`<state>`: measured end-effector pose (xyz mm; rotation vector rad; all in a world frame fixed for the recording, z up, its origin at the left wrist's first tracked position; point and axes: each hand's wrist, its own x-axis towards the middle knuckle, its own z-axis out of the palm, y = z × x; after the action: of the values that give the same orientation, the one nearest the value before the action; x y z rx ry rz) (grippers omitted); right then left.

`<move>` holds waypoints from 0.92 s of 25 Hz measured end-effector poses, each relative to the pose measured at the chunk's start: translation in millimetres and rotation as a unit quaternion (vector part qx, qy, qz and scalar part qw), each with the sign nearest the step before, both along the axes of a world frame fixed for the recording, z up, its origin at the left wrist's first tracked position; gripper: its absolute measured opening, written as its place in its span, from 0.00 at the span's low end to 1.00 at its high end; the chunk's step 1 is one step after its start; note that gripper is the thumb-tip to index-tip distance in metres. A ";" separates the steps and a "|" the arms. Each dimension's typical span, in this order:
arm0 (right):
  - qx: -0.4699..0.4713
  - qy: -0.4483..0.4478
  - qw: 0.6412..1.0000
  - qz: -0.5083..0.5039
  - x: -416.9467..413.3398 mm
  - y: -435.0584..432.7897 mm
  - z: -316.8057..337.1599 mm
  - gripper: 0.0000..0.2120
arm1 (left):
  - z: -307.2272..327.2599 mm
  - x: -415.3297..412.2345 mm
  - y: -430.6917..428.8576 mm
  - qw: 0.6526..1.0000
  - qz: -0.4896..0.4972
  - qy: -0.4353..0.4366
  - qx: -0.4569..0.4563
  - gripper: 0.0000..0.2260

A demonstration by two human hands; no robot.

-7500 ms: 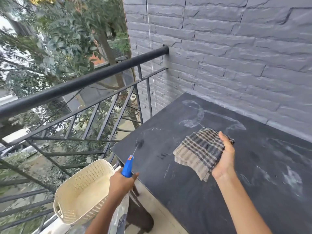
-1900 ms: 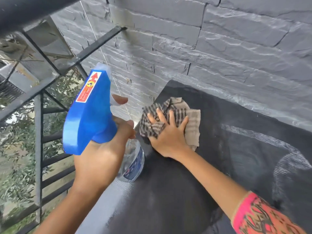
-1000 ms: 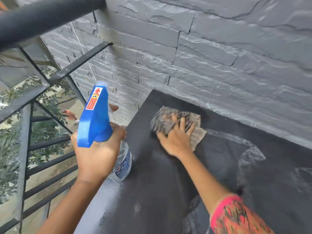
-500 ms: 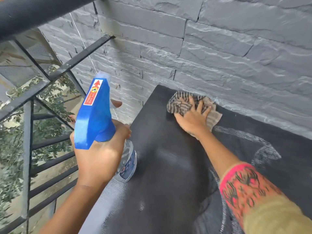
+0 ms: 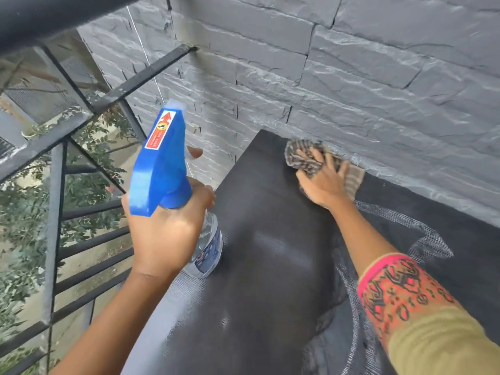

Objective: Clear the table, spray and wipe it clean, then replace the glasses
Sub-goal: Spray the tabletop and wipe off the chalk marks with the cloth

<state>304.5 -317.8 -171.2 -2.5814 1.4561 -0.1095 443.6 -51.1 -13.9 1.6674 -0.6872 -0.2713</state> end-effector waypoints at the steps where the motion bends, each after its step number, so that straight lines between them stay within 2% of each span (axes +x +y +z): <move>1: 0.015 0.008 0.999 -0.035 -11.7 4.2 -0.3 0.27 | 2.1 -1.7 -2.9 1.000 0.009 0.002 0.004 0.05; 4: 0.064 0.042 0.996 -0.052 4.3 28.0 5.5 0.26 | 11.7 -11.0 8.8 1.000 -0.001 -0.012 0.013 0.08; 5: 0.071 0.038 0.996 -0.038 18.7 36.0 8.0 0.25 | 13.0 -9.5 13.4 1.000 0.013 -0.007 0.025 0.06; 7: 0.076 0.022 0.996 0.031 52.3 61.7 14.3 0.25 | 15.3 -4.3 32.4 0.996 0.049 0.023 0.067 0.02; 9: 0.068 0.025 0.990 0.123 72.6 106.9 16.0 0.25 | 14.0 5.6 54.4 0.987 0.067 0.042 0.139 0.08; 10: 0.058 0.027 0.983 0.171 78.1 142.1 16.1 0.25 | 19.0 7.8 74.9 0.988 0.070 0.015 0.139 0.07; 11: 0.046 0.018 0.976 0.214 78.7 177.0 14.3 0.26 | 26.9 7.4 93.1 0.990 0.061 -0.010 0.126 0.03; 14: 0.053 -0.005 0.933 0.356 46.4 271.7 8.9 0.30 | 42.9 5.0 149.9 0.994 0.043 -0.001 0.105 0.15; 16: 0.011 0.004 0.887 0.462 1.0 304.7 2.0 0.32 | 41.1 4.8 183.8 0.992 0.081 0.030 0.093 0.14; 17: -0.014 0.020 0.879 0.476 -20.8 305.6 -0.6 0.33 | 37.0 3.8 201.0 0.989 0.097 0.029 0.104 0.11; 18: -0.029 0.030 0.889 0.455 -34.9 297.6 -0.5 0.33 | 34.3 1.3 216.5 0.987 0.109 0.024 0.117 0.09; 19: -0.029 0.037 0.915 0.402 -38.5 287.4 0.8 0.33 | 34.0 -4.2 232.1 0.985 0.116 0.021 0.127 0.11; 21: 0.024 0.061 0.967 0.248 -17.8 274.9 8.9 0.30 | 34.3 -12.0 257.4 0.984 0.128 0.039 0.120 0.15; 23: 0.056 0.056 0.984 0.157 23.9 291.5 15.2 0.27 | 39.3 -22.0 282.4 0.984 0.140 0.055 0.097 0.17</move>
<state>328.4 -26.3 -156.0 -2.7193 1.0342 0.1574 421.6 231.3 25.3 1.8956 -0.3447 -0.2331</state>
